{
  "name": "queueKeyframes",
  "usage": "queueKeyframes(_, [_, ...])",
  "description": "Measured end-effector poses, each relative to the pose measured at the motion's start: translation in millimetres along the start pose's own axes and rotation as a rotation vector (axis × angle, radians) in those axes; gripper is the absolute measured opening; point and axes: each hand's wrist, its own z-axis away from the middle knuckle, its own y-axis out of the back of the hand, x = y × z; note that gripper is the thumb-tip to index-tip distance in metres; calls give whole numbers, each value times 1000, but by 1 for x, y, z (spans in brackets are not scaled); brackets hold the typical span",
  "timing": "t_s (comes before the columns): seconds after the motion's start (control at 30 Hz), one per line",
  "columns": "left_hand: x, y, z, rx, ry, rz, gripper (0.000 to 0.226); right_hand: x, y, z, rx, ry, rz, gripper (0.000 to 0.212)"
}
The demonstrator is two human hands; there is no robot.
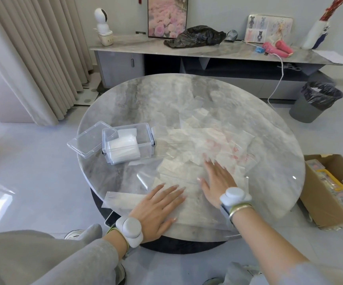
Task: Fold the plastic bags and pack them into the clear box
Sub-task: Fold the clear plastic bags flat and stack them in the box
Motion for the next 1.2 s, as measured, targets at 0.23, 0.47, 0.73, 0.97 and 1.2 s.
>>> queueKeyframes(0.23, [-13, -12, 1, -129, -7, -5, 61, 15, -11, -59, -164, -96, 38, 70])
queueKeyframes(0.47, [-16, -14, 5, -120, 17, 17, 60, 43, 5, -96, -109, -238, 53, 68])
queueKeyframes(0.73, [-12, -13, 7, -90, 21, 18, 60, 22, -2, -71, -35, -76, 128, 61])
queueKeyframes(0.97, [-18, -10, 18, -39, 49, 13, 58, 19, 13, -55, 17, 67, 74, 60])
queueKeyframes(1.2, [-22, -18, 12, 29, 134, -23, 52, 10, -12, 28, -10, 174, 142, 61])
